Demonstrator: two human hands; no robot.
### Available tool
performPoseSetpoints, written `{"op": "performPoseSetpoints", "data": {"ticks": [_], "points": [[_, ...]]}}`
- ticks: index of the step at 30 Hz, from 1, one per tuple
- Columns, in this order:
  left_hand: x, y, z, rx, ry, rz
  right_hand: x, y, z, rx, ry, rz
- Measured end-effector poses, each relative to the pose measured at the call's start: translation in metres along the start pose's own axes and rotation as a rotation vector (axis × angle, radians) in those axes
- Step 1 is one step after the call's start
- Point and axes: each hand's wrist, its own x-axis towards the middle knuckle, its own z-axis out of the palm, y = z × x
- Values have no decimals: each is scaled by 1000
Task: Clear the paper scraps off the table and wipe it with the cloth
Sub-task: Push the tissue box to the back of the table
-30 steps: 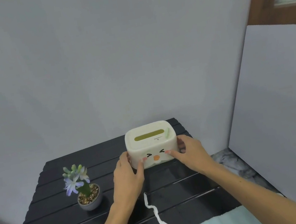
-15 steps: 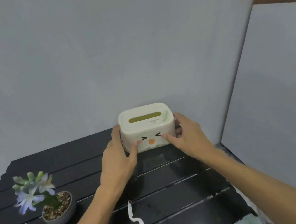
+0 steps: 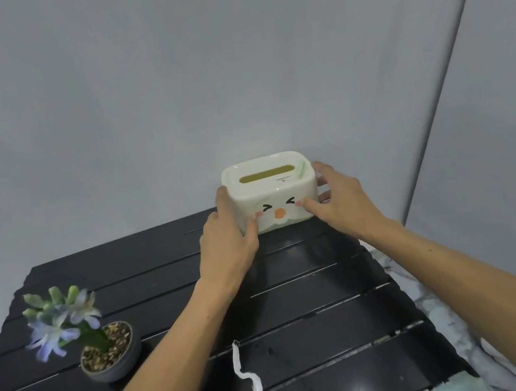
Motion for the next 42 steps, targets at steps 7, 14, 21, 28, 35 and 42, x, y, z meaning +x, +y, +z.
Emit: {"op": "performPoseSetpoints", "data": {"ticks": [7, 14, 21, 28, 35, 42], "points": [[8, 3, 13, 1, 9, 10, 10, 7, -6, 21, -1, 6], [9, 2, 16, -13, 21, 9, 14, 12, -6, 14, -13, 10], [9, 2, 12, -9, 11, -11, 12, 10, -4, 2, -26, 12], [-10, 4, -8, -9, -33, -100, -14, -2, -10, -102, -58, 100], [-71, 17, -57, -22, -100, -133, -71, -34, -13, -88, -137, 74], [-155, 10, -124, 64, -171, -139, -126, -92, 3, -97, -263, -28]]}}
